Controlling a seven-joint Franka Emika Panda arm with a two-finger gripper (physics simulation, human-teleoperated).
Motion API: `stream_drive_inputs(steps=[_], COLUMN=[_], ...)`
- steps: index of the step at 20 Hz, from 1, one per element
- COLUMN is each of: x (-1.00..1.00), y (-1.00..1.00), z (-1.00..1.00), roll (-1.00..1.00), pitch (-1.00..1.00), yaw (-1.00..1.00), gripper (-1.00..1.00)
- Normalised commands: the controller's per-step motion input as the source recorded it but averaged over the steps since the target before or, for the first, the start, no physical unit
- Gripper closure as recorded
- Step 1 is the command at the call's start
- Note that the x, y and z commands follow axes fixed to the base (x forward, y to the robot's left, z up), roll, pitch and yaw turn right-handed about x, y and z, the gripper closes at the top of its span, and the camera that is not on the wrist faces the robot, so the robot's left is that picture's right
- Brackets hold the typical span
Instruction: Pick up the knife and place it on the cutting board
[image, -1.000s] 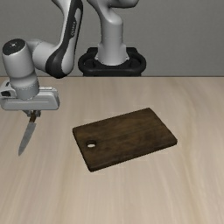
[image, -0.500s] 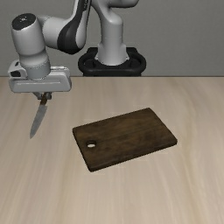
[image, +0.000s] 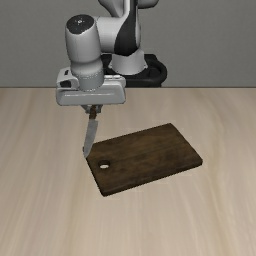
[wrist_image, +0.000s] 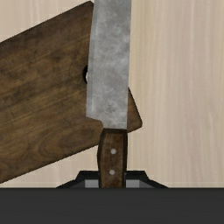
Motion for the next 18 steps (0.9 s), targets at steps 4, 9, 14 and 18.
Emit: stream_drive_inputs(steps=[4,9,14,18], x=[0.0,0.2,0.0,0.0], y=[1.0,0.8,0.0,0.0], z=[0.0,0.0,0.0,0.0], roll=[0.0,0.0,0.0,0.0], pitch=[0.0,0.0,0.0,0.0], yaw=[0.0,0.0,0.0,0.0], gripper=[1.0,1.0,-1.0,-1.0])
